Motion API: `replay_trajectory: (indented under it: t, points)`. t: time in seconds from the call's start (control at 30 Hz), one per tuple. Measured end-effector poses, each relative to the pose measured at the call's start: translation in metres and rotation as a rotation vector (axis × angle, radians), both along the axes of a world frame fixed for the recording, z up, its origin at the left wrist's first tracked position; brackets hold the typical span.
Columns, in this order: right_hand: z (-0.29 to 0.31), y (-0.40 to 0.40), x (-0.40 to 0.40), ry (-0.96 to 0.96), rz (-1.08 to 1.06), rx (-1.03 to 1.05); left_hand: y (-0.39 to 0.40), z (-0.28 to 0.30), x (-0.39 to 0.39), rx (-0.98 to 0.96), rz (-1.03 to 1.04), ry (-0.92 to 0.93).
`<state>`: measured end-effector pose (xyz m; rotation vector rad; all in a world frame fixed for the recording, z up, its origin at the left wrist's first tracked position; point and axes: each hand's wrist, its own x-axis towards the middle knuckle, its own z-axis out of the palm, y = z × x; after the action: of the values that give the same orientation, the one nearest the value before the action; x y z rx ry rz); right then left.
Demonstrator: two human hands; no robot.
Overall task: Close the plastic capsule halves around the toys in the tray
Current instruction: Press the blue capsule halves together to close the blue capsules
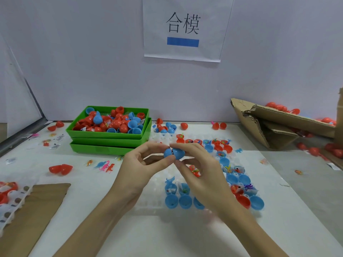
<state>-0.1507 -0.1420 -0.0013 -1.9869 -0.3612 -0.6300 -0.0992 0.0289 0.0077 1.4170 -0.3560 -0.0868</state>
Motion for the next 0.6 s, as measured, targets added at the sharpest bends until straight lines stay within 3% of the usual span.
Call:
replay_trajectory:
  t: [0.3, 0.43, 0.6]
  points:
    - [0.0054, -0.0003, -0.0010, -0.007, -0.043, -0.022, 0.0053, 0.0017, 0.0011, 0.027, -0.058, -0.040]
    - [0.0049, -0.0017, -0.0009, 0.018, -0.019, 0.062, 0.0063, 0.0037, 0.0007, 0.036, -0.070, -0.042]
    - [0.0074, 0.0016, -0.0027, -0.070, -0.013, 0.089, 0.0068, 0.0065, -0.0005, -0.010, -0.082, -0.060]
